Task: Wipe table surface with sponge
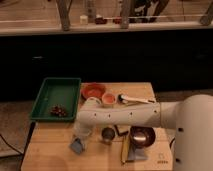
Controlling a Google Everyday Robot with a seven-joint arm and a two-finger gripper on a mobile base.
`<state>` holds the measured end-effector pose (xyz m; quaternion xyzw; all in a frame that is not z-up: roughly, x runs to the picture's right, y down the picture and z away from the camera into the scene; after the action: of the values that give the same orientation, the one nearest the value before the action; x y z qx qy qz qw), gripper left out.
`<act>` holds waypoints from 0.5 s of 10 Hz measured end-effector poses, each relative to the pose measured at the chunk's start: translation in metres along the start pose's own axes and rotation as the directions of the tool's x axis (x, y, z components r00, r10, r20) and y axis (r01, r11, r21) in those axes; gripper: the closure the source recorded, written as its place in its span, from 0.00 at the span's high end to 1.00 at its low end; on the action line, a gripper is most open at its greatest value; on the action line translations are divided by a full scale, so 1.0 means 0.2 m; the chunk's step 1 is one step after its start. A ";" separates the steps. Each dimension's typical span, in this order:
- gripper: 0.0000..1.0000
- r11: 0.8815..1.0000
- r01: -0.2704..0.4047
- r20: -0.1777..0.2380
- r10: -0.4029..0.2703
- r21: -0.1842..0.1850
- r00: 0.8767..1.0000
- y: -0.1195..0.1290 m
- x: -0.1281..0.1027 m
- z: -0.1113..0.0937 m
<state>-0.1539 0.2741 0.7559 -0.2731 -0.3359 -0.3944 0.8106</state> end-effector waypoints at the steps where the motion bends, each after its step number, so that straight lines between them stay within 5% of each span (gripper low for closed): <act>1: 0.00 1.000 0.020 0.005 -0.020 0.011 1.000 -0.08 -0.03 0.01; 5: 0.00 0.988 0.151 0.067 -0.152 0.019 0.986 -0.25 -0.26 0.08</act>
<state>-0.2244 0.2825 0.7359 -0.2542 -0.3859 -0.4430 0.7682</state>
